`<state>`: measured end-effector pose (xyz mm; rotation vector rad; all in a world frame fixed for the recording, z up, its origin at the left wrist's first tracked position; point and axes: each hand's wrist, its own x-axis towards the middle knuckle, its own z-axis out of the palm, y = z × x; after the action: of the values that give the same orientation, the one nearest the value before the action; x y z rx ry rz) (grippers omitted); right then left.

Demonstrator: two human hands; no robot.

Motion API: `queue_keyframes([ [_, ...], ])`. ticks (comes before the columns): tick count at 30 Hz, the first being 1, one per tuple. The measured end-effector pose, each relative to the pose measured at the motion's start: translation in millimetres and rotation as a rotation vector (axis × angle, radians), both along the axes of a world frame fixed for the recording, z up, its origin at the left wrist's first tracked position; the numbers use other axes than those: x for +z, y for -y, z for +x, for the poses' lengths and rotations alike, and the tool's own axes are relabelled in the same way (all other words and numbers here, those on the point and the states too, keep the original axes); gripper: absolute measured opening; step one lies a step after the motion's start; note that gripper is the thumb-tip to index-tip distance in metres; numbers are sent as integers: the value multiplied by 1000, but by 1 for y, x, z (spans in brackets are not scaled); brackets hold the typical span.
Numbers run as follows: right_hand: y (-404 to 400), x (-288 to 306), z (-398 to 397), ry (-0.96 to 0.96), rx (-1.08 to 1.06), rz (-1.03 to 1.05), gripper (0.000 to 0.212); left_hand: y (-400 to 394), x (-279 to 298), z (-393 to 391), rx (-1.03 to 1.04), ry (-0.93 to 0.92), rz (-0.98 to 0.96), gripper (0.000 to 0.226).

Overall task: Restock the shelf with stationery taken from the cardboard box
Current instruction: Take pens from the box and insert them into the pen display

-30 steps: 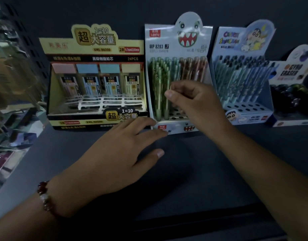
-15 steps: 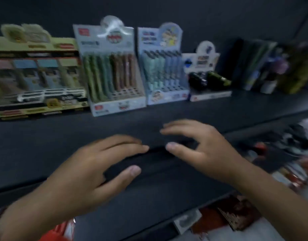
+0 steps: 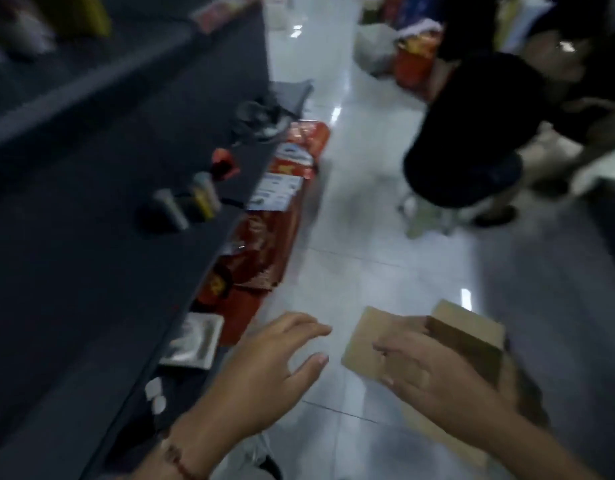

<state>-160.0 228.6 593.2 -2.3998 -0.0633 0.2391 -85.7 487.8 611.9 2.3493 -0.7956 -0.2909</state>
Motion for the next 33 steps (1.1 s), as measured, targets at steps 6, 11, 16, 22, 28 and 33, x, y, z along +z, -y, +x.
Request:
queue_keyframes([
  [6,119,-61,-73,-183,-485,101,30,165,-41,22,-360,-75,145,36],
  [11,178,-126,-86,-319,-777,149,30,289,-97,53,-579,-209,231,38],
  [16,244,-200,-61,-455,-973,184,31,398,-187,97,-676,-337,355,35],
  [22,335,-341,-24,-605,-918,145,36,509,-336,128,-724,-335,573,35],
  [28,414,-526,13,-634,-774,176,40,592,-542,122,-622,-394,637,29],
  [33,450,-700,38,-694,-588,193,38,633,-726,97,-448,-475,734,36],
])
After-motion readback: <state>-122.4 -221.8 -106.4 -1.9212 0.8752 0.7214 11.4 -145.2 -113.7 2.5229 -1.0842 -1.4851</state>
